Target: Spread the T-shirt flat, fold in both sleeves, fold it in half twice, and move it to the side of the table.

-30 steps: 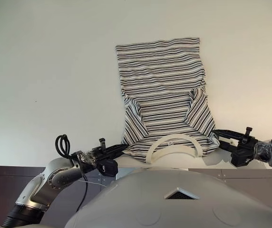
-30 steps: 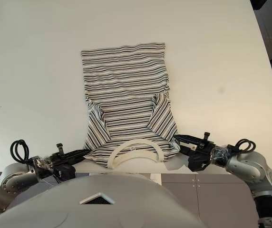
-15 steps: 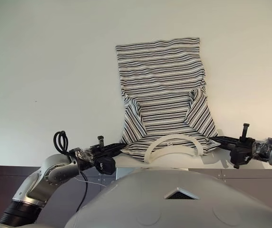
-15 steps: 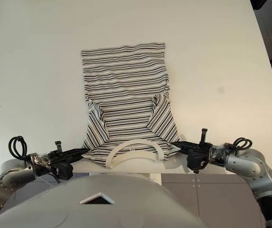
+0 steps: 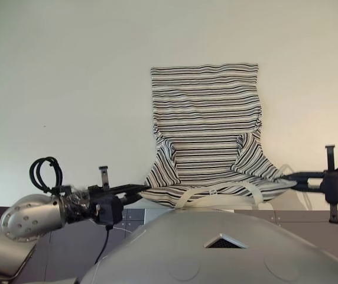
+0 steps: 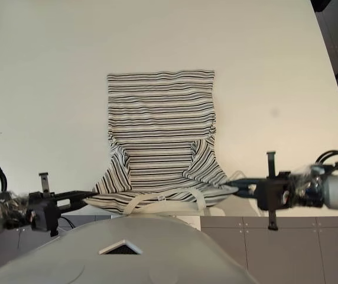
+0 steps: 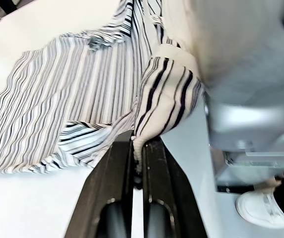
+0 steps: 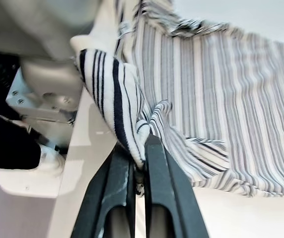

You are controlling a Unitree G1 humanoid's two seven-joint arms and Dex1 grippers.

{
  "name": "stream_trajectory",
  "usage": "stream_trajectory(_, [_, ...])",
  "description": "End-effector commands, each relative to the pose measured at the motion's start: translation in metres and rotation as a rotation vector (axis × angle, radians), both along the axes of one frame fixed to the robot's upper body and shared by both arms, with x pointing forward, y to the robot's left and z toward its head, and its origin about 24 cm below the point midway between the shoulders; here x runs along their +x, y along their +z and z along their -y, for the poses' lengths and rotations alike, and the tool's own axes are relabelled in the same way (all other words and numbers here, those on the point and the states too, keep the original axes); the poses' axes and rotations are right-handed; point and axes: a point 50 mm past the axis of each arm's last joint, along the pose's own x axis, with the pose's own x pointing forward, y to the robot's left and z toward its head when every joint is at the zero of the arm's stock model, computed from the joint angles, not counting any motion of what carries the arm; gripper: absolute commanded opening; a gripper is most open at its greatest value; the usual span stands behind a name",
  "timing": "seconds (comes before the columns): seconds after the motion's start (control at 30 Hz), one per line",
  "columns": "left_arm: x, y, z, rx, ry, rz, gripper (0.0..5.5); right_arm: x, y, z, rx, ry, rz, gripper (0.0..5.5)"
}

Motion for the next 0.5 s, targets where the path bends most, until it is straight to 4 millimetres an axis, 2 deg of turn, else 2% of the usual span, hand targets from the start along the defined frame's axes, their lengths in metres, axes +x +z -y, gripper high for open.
stream_trajectory(0.03, [0.045, 0.015, -0.002, 0.02, 0.011, 0.048, 0.1, 0.04, 0.019, -0.006, 0.044, -0.04, 0.039, 0.15])
stream_trajectory(0.13, [0.097, 0.016, -0.011, 0.058, 0.077, 0.062, 0.1, 0.094, 0.015, -0.008, 0.113, -0.088, 0.004, 0.15])
stream_trajectory(0.23, [0.147, 0.009, -0.015, 0.071, 0.145, 0.055, 0.1, 0.142, 0.003, -0.007, 0.089, -0.159, -0.02, 0.15])
stream_trajectory(0.33, [0.189, 0.005, -0.014, 0.08, 0.209, 0.051, 0.1, 0.184, -0.003, -0.013, 0.058, -0.214, -0.018, 0.15])
stream_trajectory(0.5, [0.241, -0.004, 0.004, 0.117, 0.227, 0.059, 0.1, 0.222, -0.019, -0.021, -0.019, -0.309, -0.007, 0.15])
